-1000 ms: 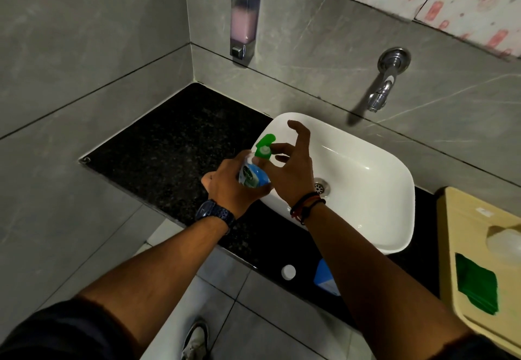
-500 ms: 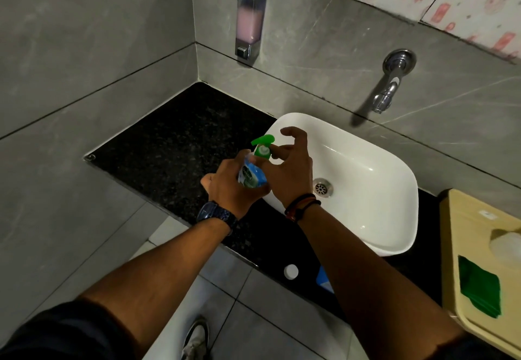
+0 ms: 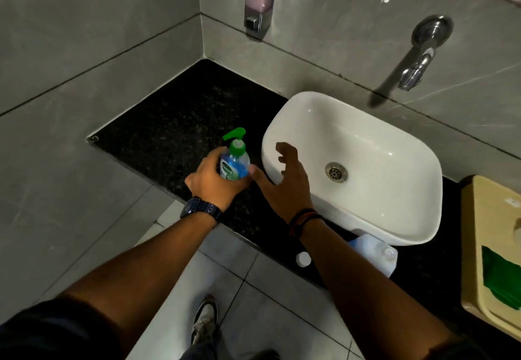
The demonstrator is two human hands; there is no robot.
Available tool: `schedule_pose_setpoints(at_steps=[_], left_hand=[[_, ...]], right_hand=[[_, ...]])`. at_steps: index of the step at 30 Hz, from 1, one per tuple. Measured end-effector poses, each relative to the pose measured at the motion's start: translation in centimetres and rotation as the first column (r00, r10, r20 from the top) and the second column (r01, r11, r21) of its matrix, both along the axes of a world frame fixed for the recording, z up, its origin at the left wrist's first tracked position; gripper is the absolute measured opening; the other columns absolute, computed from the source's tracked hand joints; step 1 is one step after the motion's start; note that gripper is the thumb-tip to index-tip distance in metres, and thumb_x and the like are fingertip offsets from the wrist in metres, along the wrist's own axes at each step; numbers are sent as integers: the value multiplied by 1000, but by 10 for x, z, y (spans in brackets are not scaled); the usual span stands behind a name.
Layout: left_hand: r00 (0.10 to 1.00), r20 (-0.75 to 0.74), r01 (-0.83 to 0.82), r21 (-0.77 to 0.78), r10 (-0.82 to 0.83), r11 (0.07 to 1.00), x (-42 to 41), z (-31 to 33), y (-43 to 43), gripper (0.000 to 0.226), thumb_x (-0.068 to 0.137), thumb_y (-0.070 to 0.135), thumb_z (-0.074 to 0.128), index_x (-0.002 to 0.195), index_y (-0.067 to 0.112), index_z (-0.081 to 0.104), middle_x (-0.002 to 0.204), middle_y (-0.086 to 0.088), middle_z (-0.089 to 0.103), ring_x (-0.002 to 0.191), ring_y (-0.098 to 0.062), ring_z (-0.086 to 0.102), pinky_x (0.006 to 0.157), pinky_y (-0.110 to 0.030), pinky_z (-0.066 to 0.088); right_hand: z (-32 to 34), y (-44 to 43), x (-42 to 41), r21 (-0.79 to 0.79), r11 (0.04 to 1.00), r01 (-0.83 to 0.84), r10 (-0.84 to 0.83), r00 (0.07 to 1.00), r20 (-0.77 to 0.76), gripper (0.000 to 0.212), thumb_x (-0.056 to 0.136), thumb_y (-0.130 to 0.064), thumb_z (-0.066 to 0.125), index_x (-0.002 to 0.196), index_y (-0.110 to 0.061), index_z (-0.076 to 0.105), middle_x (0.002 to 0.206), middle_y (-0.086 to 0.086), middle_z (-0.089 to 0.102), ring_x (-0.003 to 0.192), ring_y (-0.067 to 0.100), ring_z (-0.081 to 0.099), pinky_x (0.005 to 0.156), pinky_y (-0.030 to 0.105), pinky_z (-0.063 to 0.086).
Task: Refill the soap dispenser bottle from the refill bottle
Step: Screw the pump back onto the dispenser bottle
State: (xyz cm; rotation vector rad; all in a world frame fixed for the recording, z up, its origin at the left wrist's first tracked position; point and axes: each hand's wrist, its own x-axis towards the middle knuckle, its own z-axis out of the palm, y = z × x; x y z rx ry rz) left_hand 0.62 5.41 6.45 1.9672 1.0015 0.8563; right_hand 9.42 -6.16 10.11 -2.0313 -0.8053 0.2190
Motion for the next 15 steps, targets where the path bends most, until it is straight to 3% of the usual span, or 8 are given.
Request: schedule_pose_setpoints(at_steps=[4,7,10,15], left_hand=[[1000,1,-8,-41,8,999,-14,-34,15,77,49,49,86,115,21,58,107,-1,67,96,-16,62,86,-39,51],[999,22,37,-77,-35,996,-18,-54,24,76,50,51,85,114,22,58,109,1,66,97,-11,62,87,-35,51],[997,34,75,-61,-73,995,-17,-72,31,73,51,49,85,112,18,59,108,0,66,97,-9,61,86,-31,52],[993,52,113,-52,-110,992,-19,-92,39,70,54,46,85,108,11,58,106,-6,65,98,-17,61,85,-38,51]], right_hand=[[-55,-6,-13,-277,952,-129,162,982,101,80,74,-61,60,135,-17,36,136,5,48,124,19,42,100,26,31],[-90,-5,-20,-428,889,-166,258,952,168,83,75,-63,56,139,-15,33,143,10,41,129,25,38,105,37,33],[-120,0,-22,-495,857,-143,285,932,224,85,76,-68,49,141,-16,30,147,14,33,134,29,30,107,45,30],[-158,7,-19,-608,785,-118,364,882,299,86,79,-73,34,146,-23,17,155,13,15,143,28,7,113,47,4]])
